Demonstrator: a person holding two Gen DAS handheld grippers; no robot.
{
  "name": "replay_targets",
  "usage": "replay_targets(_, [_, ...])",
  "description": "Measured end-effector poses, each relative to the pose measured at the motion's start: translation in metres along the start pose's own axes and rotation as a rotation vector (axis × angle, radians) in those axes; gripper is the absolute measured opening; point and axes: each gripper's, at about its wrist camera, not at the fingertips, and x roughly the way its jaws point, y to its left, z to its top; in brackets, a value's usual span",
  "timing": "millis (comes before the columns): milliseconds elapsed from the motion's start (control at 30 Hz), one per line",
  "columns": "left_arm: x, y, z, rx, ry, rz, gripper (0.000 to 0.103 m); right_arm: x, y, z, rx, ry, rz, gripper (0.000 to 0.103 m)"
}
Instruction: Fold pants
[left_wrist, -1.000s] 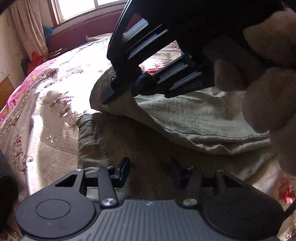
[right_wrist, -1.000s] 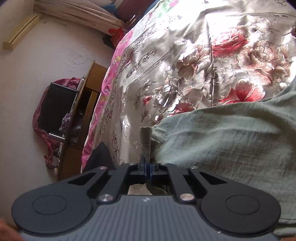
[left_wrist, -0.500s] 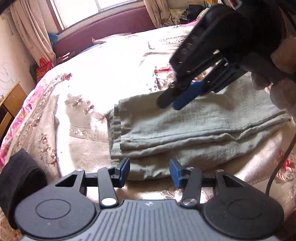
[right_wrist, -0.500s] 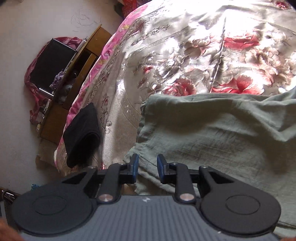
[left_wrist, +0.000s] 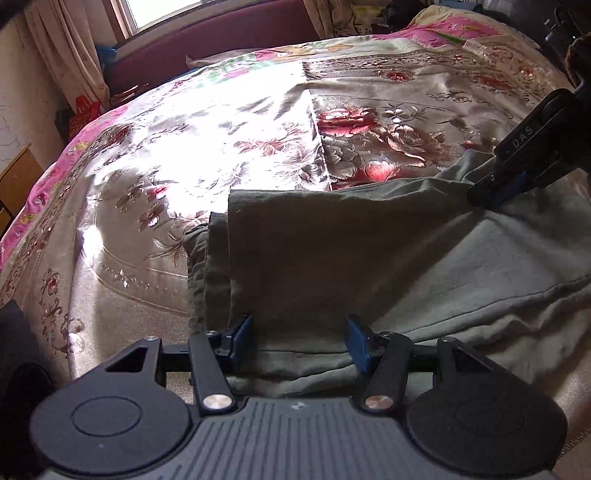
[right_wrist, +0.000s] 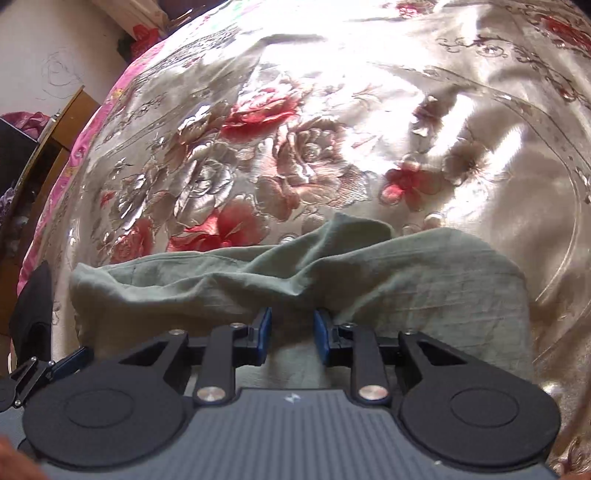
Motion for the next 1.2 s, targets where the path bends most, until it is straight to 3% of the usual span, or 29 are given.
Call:
replay_targets(33, [-0.004, 0.000, 0.000, 0.010, 0.002, 0.010, 0.069, -0.002, -0.005, 0.002, 0.020, 0.000, 0.000, 0.020])
replay_targets(67, [-0.008, 0.000, 0.000, 0.020, 0.000, 0.021, 0.069, -0.005, -0.006, 0.004, 0.030, -0.006, 0.001, 0.028])
replay_targets(233, [-0.021, -0.001, 0.006, 0.042, -0.035, 0.045, 0.069, -0.027, 0.025, 0.001, -0.059, -0.030, 0.080, 0.030])
replay_targets(367, [-0.009, -0.001, 0.003, 0.022, 0.017, 0.051, 0.069, -0.020, 0.062, -0.016, -0.161, 0.040, 0.165, 0.030])
replay_targets(467, [-0.009, -0.002, -0.008, -0.010, 0.063, 0.048, 0.069, -0.010, 0.081, -0.033, -0.256, 0.094, 0.176, 0.030])
replay_targets(533, [-0.014, -0.005, -0.011, 0.015, 0.071, 0.055, 0.069, -0.004, 0.081, -0.044, -0.250, 0.142, 0.175, 0.032])
replay_targets(667, [-0.031, -0.007, -0.003, 0.051, 0.032, 0.058, 0.069, -0.011, 0.060, -0.055, -0.179, 0.180, 0.133, 0.032])
replay_targets(800, [-0.039, -0.013, 0.015, 0.058, -0.047, 0.027, 0.069, -0.050, 0.020, -0.050, -0.053, 0.086, 0.046, 0.036])
replay_targets(967, [-0.023, -0.040, 0.030, 0.105, -0.068, -0.025, 0.069, -0.099, -0.062, -0.044, 0.183, -0.077, -0.111, 0.042])
replay_targets(1033, [-0.015, -0.051, 0.030, 0.117, -0.043, -0.048, 0.069, -0.105, -0.086, -0.044, 0.254, -0.108, -0.113, 0.043])
replay_targets(1200, [0.000, -0.066, 0.019, 0.140, 0.049, -0.061, 0.069, -0.085, -0.118, -0.045, 0.311, -0.073, 0.001, 0.044])
